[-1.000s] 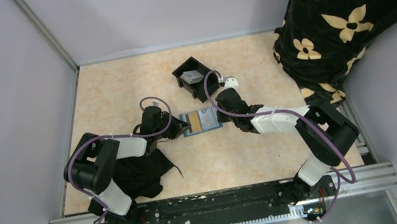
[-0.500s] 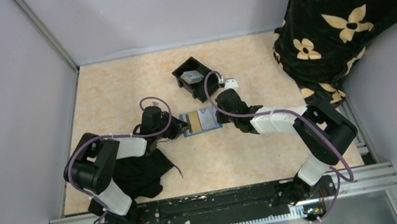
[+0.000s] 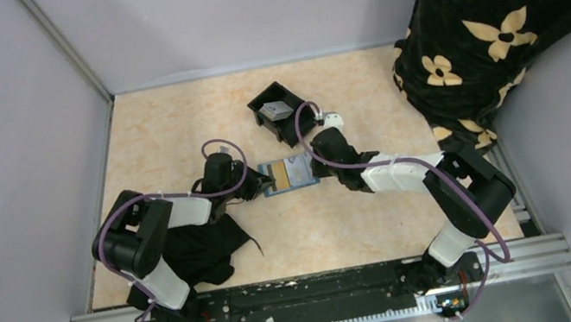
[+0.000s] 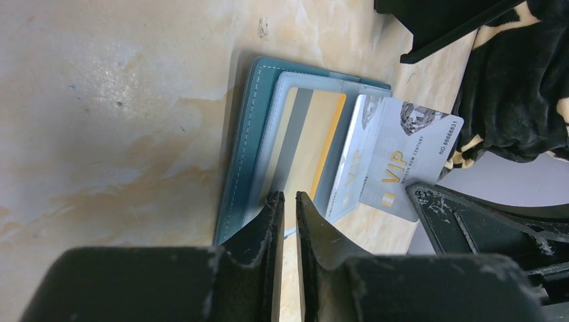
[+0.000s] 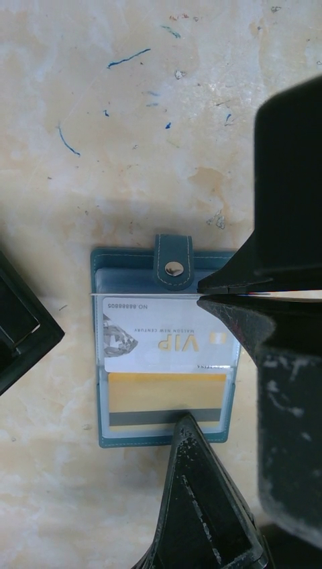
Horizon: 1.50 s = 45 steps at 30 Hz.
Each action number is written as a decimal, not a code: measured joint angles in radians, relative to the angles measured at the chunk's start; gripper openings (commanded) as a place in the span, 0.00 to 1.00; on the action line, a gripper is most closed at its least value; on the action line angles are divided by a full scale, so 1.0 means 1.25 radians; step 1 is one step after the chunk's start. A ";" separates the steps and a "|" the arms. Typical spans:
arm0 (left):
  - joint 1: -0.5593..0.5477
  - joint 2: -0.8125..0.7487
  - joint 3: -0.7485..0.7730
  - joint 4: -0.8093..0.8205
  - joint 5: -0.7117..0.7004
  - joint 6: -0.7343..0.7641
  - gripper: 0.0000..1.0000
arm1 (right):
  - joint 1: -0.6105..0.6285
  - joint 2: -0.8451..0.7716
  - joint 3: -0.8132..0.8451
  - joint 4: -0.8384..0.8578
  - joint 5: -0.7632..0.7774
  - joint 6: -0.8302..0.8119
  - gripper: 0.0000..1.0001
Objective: Put the credit cards into the card holder
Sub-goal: Turn over the card slot in the card holder.
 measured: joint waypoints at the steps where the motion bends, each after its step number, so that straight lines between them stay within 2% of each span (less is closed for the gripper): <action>1: 0.000 0.001 0.000 0.001 0.001 0.000 0.18 | 0.000 -0.002 0.000 -0.001 0.000 -0.001 0.00; 28: -0.003 0.007 0.000 0.010 0.008 0.000 0.18 | 0.007 -0.038 0.000 0.003 -0.017 -0.001 0.00; 45: -0.004 0.007 0.000 0.010 0.011 0.000 0.18 | 0.058 -0.038 0.034 0.015 -0.027 -0.003 0.00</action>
